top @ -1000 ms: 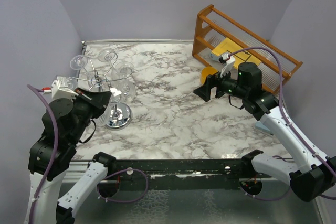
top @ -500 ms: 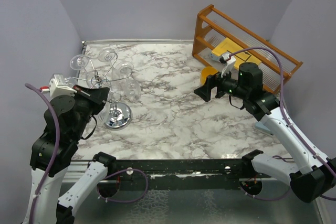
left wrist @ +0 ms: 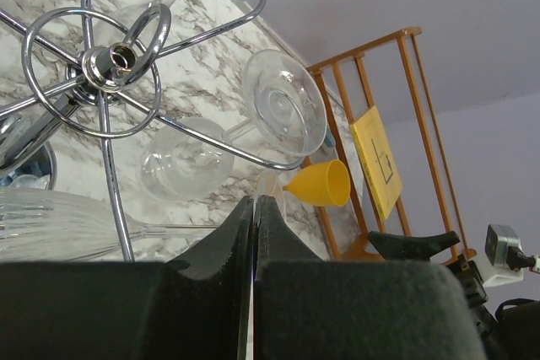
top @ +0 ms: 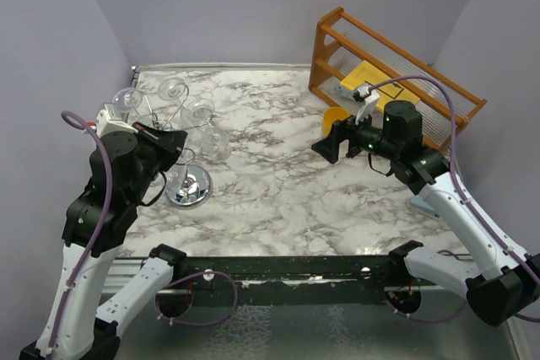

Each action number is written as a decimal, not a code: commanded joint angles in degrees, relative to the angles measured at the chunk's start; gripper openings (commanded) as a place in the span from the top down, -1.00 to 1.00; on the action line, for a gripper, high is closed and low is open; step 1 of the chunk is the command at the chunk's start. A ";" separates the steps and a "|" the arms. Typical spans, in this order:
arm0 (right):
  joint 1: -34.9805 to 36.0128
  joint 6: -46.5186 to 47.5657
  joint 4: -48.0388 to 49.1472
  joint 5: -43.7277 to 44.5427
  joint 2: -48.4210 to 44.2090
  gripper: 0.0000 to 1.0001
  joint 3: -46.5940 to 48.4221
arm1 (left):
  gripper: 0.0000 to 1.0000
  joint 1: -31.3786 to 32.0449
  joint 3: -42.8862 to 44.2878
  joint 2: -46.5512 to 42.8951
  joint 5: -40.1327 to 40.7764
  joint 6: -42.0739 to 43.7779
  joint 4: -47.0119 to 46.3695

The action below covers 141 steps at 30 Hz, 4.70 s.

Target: Take the wine glass off the wine glass rack

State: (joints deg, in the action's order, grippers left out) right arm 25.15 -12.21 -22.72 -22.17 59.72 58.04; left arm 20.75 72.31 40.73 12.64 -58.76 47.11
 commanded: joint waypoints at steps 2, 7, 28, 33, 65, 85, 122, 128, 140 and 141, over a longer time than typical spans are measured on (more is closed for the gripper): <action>0.17 -1.11 0.20 -0.30 0.13 -0.99 1.77 | 1.00 0.16 0.45 0.25 -3.31 -1.09 -1.78; 0.17 -1.84 0.13 -0.85 0.13 -0.99 1.71 | 1.00 0.16 -0.33 0.32 -8.59 -0.18 -4.13; 0.30 -32.54 26.64 -25.91 0.86 -0.99 -10.98 | 1.00 0.21 -10.09 -8.40 -29.53 -12.55 -24.79; 1.55 -39.30 33.23 -28.35 1.27 -0.99 -12.11 | 1.00 0.21 -13.21 -9.93 -32.90 -17.71 -35.15; 12.60 -67.23 90.50 -23.54 13.53 -0.70 -13.34 | 1.00 0.34 -31.91 -17.12 -31.07 -43.92 -78.22; 12.71 -72.87 104.61 -19.06 13.11 0.36 -15.94 | 1.00 0.38 -43.70 -16.95 -23.65 -54.36 -97.94; 13.34 -34.01 47.15 -4.46 -10.20 0.98 -10.35 | -0.98 0.34 -33.61 -28.01 -21.40 -26.09 -54.70; 13.30 -22.00 11.94 7.61 -14.34 0.98 -1.01 | -0.98 0.43 -25.05 -24.71 -20.34 -13.73 -45.19; 13.33 -15.77 -30.78 17.89 2.43 0.99 14.81 | -0.98 0.43 -13.42 -23.38 -14.37 0.76 -31.73; 13.34 -15.48 -32.38 18.43 4.39 0.99 16.19 | -0.98 0.50 -12.89 -23.49 -13.98 1.38 -31.03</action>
State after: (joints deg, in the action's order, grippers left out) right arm 38.20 -31.88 -39.51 -5.63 57.80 69.87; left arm 21.10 57.30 17.65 -4.38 -63.22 11.14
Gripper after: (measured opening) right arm 0.024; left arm 0.989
